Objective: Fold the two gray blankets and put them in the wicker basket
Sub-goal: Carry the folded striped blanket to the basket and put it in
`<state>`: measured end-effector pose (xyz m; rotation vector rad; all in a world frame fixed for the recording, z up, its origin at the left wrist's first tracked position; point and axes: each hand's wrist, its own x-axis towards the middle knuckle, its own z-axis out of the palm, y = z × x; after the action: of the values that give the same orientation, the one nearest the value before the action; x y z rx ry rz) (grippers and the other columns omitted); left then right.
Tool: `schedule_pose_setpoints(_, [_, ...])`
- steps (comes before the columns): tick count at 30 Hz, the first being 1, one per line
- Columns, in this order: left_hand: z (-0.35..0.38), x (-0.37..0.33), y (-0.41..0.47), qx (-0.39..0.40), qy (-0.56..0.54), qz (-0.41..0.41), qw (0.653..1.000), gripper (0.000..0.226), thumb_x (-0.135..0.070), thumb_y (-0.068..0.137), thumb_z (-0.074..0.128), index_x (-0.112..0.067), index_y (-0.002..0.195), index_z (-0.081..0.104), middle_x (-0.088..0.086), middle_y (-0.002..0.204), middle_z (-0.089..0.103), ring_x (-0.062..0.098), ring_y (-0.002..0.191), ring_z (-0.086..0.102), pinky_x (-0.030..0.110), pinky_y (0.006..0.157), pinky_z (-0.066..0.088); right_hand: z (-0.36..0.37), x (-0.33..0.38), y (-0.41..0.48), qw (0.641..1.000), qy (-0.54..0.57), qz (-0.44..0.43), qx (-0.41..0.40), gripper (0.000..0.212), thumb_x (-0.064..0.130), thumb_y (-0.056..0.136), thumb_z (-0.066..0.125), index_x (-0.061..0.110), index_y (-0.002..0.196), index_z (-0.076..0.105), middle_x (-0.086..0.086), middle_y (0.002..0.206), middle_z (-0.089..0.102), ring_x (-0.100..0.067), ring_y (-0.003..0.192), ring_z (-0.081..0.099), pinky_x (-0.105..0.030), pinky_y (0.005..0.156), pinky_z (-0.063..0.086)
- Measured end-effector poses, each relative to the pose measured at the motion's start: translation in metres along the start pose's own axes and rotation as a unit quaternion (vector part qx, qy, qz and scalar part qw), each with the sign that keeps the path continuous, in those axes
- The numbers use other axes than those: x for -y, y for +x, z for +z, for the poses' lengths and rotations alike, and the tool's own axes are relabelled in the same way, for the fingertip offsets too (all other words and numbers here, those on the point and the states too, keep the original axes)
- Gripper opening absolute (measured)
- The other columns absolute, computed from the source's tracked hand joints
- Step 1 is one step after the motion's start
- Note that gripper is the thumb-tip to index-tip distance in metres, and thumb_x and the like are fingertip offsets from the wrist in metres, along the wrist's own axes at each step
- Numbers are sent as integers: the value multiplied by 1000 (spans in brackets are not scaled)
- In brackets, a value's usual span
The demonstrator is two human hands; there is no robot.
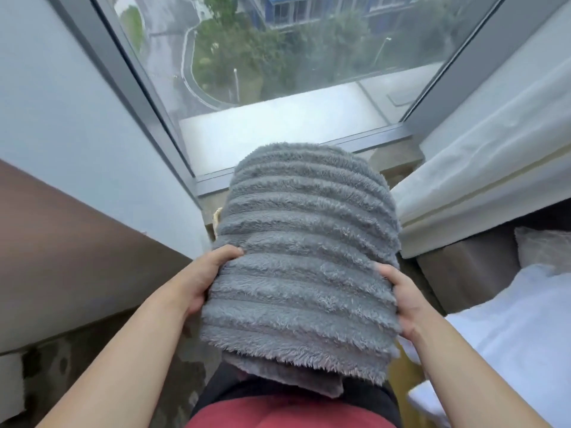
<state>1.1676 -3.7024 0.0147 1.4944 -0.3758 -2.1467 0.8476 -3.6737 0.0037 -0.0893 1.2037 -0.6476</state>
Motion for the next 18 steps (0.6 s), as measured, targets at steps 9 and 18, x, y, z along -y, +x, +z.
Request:
schedule_pose_setpoints(9, [18,-48,51,-84,-110,38,990,42,-33,63,65,-13,100,69,14,92,73,26,77,70,33,68,56,25,143,91,984,-144,92,48,38,32,77,65,7,103,73,-18,102,71,-33,93,69,-43,80,55])
schedule_pose_setpoints(18, [77,16,64,-285,-360,67,886,25,-28,82,59,-15,102,66,11,81,71,26,67,68,32,64,55,80,226,177,886,-406,192,119,30,35,71,67,11,86,78,-14,90,73,-31,80,72,-40,66,57])
